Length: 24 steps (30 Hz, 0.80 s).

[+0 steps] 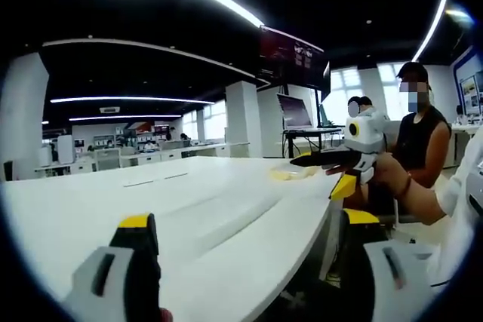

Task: Snap each plastic latch of the storage box into its locked position after aligning the lid with the box until every specified latch is closed and the lid sits flush.

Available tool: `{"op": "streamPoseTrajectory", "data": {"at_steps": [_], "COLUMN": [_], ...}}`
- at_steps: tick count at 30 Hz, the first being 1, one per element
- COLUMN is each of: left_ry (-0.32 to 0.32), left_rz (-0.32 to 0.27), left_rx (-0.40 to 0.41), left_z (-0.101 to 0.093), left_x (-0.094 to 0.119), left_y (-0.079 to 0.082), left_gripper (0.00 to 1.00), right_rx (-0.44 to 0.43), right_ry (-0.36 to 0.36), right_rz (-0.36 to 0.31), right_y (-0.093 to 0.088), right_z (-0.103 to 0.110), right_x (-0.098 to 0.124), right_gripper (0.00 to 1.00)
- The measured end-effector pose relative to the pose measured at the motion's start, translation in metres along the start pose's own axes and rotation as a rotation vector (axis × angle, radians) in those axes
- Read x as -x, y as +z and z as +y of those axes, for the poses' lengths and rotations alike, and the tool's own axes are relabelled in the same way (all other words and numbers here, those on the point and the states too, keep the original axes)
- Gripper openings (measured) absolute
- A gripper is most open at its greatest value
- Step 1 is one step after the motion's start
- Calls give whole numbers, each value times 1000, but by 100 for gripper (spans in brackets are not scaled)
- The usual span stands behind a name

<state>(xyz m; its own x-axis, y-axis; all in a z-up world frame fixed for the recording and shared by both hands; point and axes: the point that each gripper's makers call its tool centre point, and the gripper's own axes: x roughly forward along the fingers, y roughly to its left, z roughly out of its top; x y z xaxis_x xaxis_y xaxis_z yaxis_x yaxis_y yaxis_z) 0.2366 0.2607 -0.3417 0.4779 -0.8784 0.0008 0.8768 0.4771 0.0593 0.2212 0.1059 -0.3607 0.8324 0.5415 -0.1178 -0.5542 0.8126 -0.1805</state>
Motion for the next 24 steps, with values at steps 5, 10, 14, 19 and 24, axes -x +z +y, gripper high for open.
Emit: {"op": "streamPoseTrajectory", "data": {"at_steps": [5, 10, 14, 19, 24], "left_ry": [-6, -13, -22, -23, -38], "left_rz": [-5, 0, 5, -3, -5], "left_rx": [-2, -11, -16, -19, -25], "left_z": [-1, -5, -7, -7, -14], "left_x": [-1, -3, -7, -10, -16], "left_y": [2, 3, 5, 7, 10], "left_gripper": [100, 100, 100, 99, 99], "right_rx": [6, 10, 11, 19, 31], "right_ry": [-3, -3, -7, -11, 2], "right_rz": [7, 14, 15, 12, 2], "right_y": [-1, -2, -2, 1, 5], "right_z": [-1, -3, -5, -6, -5], "right_x": [0, 1, 2, 5, 8], "right_gripper": [95, 94, 94, 93, 91]}}
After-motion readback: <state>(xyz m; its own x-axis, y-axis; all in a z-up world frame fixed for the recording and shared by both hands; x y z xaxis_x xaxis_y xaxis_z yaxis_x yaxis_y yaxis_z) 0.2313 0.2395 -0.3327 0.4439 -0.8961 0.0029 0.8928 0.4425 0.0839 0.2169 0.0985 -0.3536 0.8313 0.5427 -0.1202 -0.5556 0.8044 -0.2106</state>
